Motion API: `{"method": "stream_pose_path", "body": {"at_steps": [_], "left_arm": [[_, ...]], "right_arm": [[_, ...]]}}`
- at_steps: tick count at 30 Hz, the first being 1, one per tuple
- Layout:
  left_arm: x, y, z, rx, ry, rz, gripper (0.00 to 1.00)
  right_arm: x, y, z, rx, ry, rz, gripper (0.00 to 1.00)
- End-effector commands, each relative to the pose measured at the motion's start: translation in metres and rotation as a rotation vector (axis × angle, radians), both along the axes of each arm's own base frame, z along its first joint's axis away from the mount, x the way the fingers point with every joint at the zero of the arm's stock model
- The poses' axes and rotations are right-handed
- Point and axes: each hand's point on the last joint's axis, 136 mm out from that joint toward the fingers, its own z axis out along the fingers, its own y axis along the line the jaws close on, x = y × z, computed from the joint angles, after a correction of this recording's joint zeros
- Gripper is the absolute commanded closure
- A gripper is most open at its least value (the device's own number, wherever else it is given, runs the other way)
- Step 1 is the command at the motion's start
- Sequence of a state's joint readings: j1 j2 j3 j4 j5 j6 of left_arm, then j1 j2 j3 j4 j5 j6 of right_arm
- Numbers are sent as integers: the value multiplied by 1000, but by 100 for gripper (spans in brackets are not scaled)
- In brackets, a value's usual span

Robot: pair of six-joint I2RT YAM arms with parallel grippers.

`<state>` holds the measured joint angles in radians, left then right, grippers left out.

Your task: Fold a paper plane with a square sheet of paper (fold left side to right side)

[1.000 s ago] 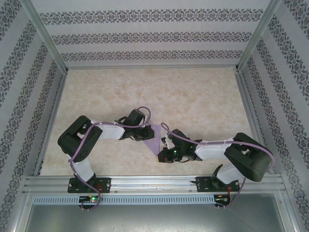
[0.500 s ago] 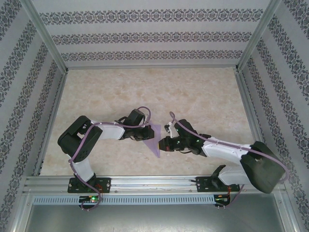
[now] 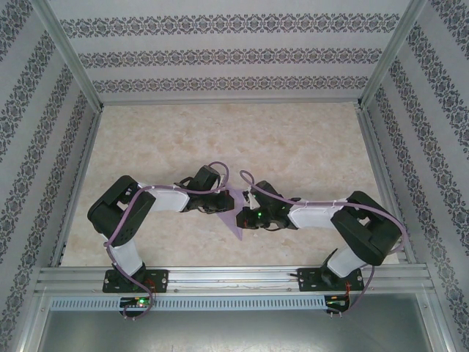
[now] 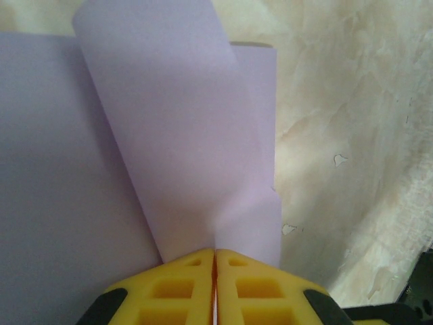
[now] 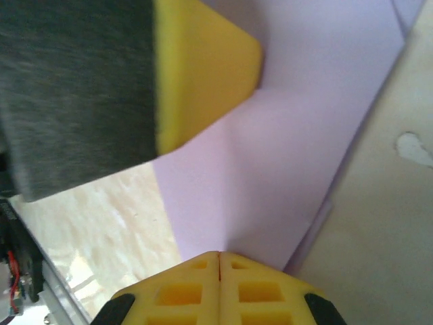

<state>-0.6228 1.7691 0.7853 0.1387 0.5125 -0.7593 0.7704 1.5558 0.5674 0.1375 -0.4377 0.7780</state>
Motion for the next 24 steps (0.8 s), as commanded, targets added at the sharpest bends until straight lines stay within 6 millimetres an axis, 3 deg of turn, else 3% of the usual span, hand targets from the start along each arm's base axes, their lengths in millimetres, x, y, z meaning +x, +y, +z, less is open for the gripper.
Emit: {"method": "stream_pose_path", "body": {"at_steps": [1,7,15,19,24], "left_arm": [[-11,19,-27,120,57,28,91],[-7,15,-17,94,34,30,88],[11,12,32,11,-91,60,85],[5,15,47,-22,-119,64,88],[-10,20,48,-58,-101,66,91]], "right_arm": [[-1,-3,-8,-44,-6,8,100],[-9,-12,-24,-109,30,13,100],[-23,-32,-46,-284,51,52,100],[-28,-42,-50,-333,43,93,100],[-39,-49,-46,-357,29,189,100]]}}
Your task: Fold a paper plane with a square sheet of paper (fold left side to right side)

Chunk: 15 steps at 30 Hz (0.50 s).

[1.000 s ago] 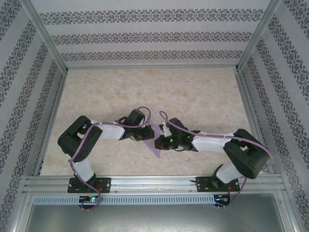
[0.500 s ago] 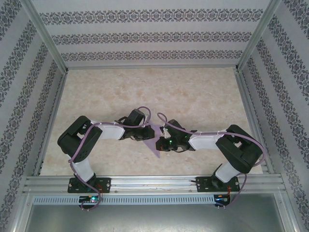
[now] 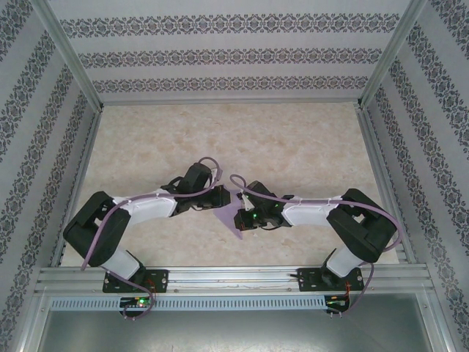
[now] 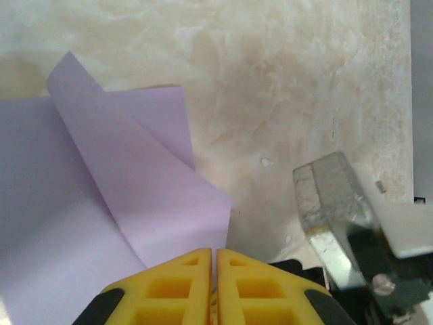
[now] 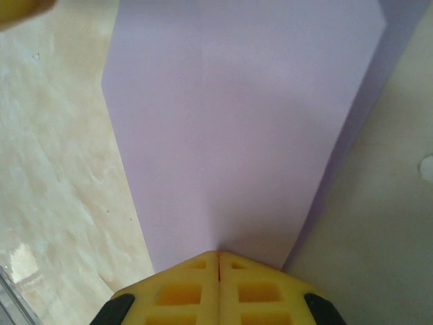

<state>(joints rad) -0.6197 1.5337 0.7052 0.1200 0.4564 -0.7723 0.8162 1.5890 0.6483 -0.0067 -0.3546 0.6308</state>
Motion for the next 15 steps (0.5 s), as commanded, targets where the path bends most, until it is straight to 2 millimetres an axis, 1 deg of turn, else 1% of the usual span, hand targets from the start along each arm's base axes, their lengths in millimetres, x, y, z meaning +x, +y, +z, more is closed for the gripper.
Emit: {"method": "stream_pose_path", "body": {"at_steps": [1,5,10,15], "left_arm": [[-10,6,-6,-26,30,14,91],[-14,0,-9,-56,49,-6,92],[-10,-17,-12,-84,62,-40,92],[-3,-28,-19,-78,73,-49,92]], "right_arm": [[-39,-50,-39,-235,96,77,100],[-45,-55,-43,-257,101,122,100],[-45,-52,-45,-255,102,143,100],[-43,-57,-49,-291,105,128,100]]}}
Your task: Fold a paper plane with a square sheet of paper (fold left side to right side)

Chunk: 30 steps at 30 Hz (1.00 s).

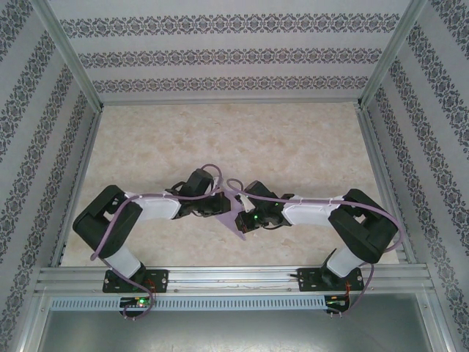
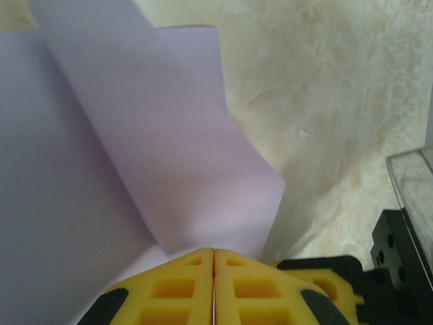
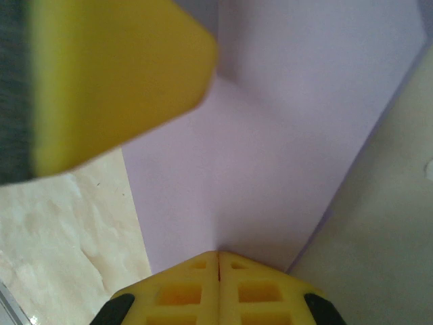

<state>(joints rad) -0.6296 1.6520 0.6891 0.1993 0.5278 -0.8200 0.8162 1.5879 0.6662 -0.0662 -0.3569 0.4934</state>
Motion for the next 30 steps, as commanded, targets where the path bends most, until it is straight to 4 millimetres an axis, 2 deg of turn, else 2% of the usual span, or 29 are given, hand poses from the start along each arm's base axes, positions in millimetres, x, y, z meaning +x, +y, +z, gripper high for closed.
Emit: {"method": "stream_pose_path", "body": {"at_steps": [1,7,12,18,23,30], "left_arm": [[10,-18,12,-53,-35,-16,92],[19,-16,-2,-3,-34,4,92],[27,-2,-24,55,-16,43,92],[38,14,-38,86,-33,88,92],[48,27,-40,100,-40,106,92],[73,42,-30,78,-63,141,92]], "right_arm": [[-39,-54,-49,-265,143,7,100],[-41,-58,-56,-294,161,0,100],[-44,-64,-57,-320,168,0,100],[-47,-69,-59,-365,178,6,100],[-48,-71,-59,-378,178,5,100],[-50,-68,-58,-364,188,15,100]]}}
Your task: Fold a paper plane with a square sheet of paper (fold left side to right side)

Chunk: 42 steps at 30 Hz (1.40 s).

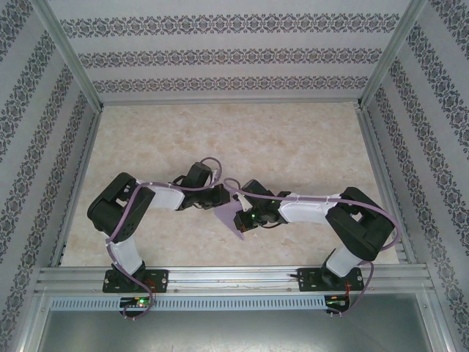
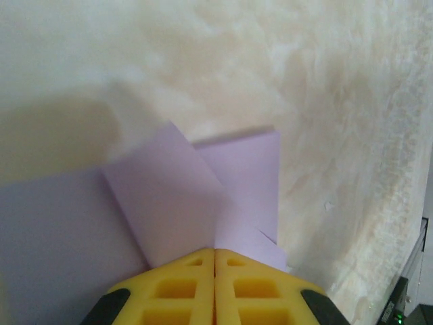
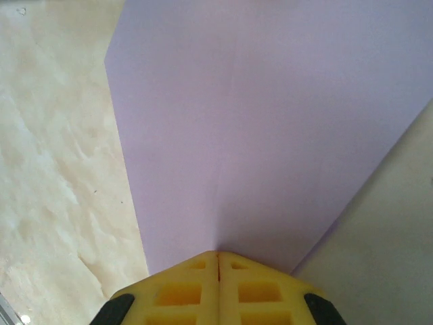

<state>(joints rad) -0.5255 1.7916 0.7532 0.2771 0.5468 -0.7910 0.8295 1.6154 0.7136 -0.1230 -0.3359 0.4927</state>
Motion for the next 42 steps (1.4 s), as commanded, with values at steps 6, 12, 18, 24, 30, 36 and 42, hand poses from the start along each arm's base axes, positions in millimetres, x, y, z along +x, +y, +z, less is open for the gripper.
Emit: {"method": "stream_pose_path", "body": {"at_steps": [6,12,18,24,30,36,42], "left_arm": [[51,47,-15,92,-40,109,92],[74,64,-13,119,-47,133,92],[97,70,-2,124,-68,127,93],[75,69,56,86,-190,96,93],[12,20,78,-54,-197,-37,93],[-18,-25,56,-127,-130,-131,93],[-12,-32,30,-84,-96,-137,93]], "right_arm": [[-53,-70,-55,-315,181,10,100],[-54,-71,-54,-307,181,4,100],[-52,-67,-52,-272,187,-13,100],[-39,-56,-37,-144,161,-48,100],[-29,-56,-28,-103,138,-56,100],[-27,-62,-32,-104,145,-67,100],[-30,-63,-37,-112,163,-68,100]]}}
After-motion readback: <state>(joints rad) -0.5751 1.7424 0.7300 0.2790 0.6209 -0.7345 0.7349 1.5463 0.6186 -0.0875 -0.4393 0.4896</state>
